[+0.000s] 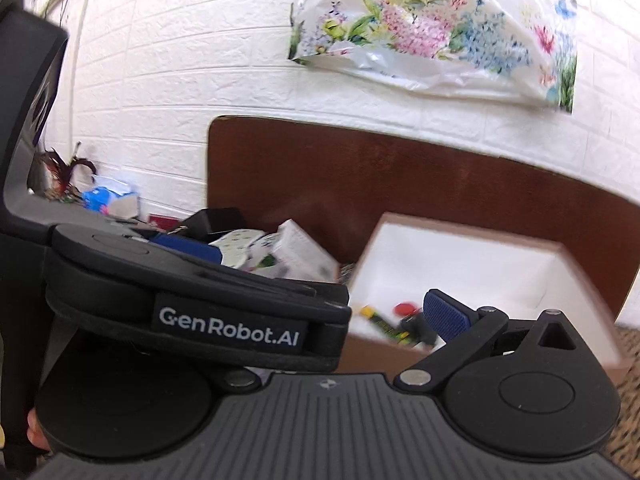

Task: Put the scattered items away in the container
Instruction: 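Withdraw both tools from the box back toward the markers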

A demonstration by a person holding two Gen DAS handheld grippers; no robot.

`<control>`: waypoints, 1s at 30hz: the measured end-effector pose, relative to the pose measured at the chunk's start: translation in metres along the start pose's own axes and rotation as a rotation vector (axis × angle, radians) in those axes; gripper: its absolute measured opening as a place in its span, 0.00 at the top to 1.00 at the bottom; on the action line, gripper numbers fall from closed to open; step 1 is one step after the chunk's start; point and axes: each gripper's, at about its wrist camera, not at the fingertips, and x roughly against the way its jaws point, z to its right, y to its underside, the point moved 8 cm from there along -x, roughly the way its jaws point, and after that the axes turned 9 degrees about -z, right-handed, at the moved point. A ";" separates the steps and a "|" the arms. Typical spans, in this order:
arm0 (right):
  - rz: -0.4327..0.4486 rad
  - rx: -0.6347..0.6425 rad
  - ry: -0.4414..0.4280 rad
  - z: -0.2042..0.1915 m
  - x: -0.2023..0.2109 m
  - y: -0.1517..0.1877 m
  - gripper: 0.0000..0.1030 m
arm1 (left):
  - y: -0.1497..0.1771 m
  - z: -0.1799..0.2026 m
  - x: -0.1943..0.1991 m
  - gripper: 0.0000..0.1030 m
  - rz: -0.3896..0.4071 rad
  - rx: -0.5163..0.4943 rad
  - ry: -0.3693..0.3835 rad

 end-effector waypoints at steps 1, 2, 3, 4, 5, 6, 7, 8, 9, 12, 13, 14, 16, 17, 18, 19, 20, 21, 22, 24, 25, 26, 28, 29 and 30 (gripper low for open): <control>-0.006 -0.013 -0.013 -0.005 0.000 0.006 0.00 | 0.008 -0.004 0.002 0.00 -0.006 0.006 -0.005; -0.011 -0.019 -0.025 -0.010 0.000 0.011 0.00 | 0.016 -0.007 0.004 0.00 -0.012 0.013 -0.012; -0.017 -0.020 -0.032 -0.015 0.000 0.017 0.00 | 0.024 -0.011 0.006 0.00 -0.018 0.020 -0.019; -0.023 -0.016 -0.034 -0.021 -0.001 0.023 0.00 | 0.033 -0.016 0.007 0.00 -0.025 0.029 -0.025; -0.030 -0.009 -0.038 -0.027 -0.002 0.029 0.00 | 0.042 -0.021 0.008 0.00 -0.034 0.041 -0.030; -0.037 0.000 -0.041 -0.033 -0.004 0.035 0.00 | 0.051 -0.026 0.008 0.00 -0.046 0.055 -0.032; -0.045 0.011 -0.044 -0.039 -0.006 0.041 0.00 | 0.060 -0.031 0.007 0.00 -0.060 0.069 -0.031; -0.054 0.019 -0.046 -0.045 -0.007 0.047 0.00 | 0.069 -0.036 0.006 0.00 -0.076 0.083 -0.030; -0.065 0.021 -0.049 -0.051 -0.010 0.053 0.00 | 0.077 -0.041 0.004 0.00 -0.093 0.096 -0.030; -0.095 0.017 -0.073 -0.065 -0.017 0.066 0.00 | 0.096 -0.055 0.002 0.00 -0.132 0.121 -0.040; -0.098 0.020 -0.078 -0.068 -0.020 0.070 0.00 | 0.100 -0.059 0.002 0.00 -0.140 0.125 -0.046; -0.099 0.028 -0.079 -0.072 -0.023 0.072 0.00 | 0.103 -0.063 0.001 0.00 -0.148 0.128 -0.054; -0.103 0.051 -0.070 -0.076 -0.028 0.075 0.00 | 0.106 -0.071 -0.001 0.00 -0.159 0.134 -0.067; -0.108 0.060 -0.065 -0.077 -0.032 0.076 0.00 | 0.106 -0.076 -0.002 0.00 -0.161 0.143 -0.074; -0.114 0.064 -0.064 -0.078 -0.035 0.076 0.00 | 0.105 -0.081 -0.003 0.00 -0.163 0.156 -0.079; -0.117 0.063 -0.067 -0.077 -0.038 0.076 0.00 | 0.105 -0.087 -0.004 0.00 -0.164 0.170 -0.080; -0.121 0.055 -0.069 -0.077 -0.041 0.076 0.00 | 0.104 -0.092 -0.004 0.00 -0.165 0.183 -0.080; -0.127 0.045 -0.072 -0.075 -0.044 0.077 0.00 | 0.103 -0.097 -0.005 0.00 -0.165 0.193 -0.083; -0.133 0.035 -0.074 -0.074 -0.048 0.077 0.01 | 0.103 -0.102 -0.006 0.01 -0.164 0.199 -0.087; -0.150 0.025 -0.076 -0.073 -0.056 0.078 0.05 | 0.103 -0.112 -0.009 0.04 -0.169 0.199 -0.100; -0.160 0.025 -0.078 -0.073 -0.060 0.079 0.09 | 0.103 -0.116 -0.012 0.08 -0.178 0.198 -0.102; -0.167 0.030 -0.082 -0.073 -0.064 0.079 0.13 | 0.103 -0.120 -0.015 0.09 -0.190 0.198 -0.100; -0.171 0.041 -0.086 -0.074 -0.070 0.078 0.17 | 0.103 -0.128 -0.022 0.15 -0.211 0.210 -0.087; -0.172 0.047 -0.083 -0.074 -0.073 0.077 0.19 | 0.102 -0.131 -0.026 0.17 -0.220 0.217 -0.084; -0.171 0.052 -0.079 -0.074 -0.076 0.076 0.20 | 0.102 -0.134 -0.030 0.20 -0.227 0.221 -0.083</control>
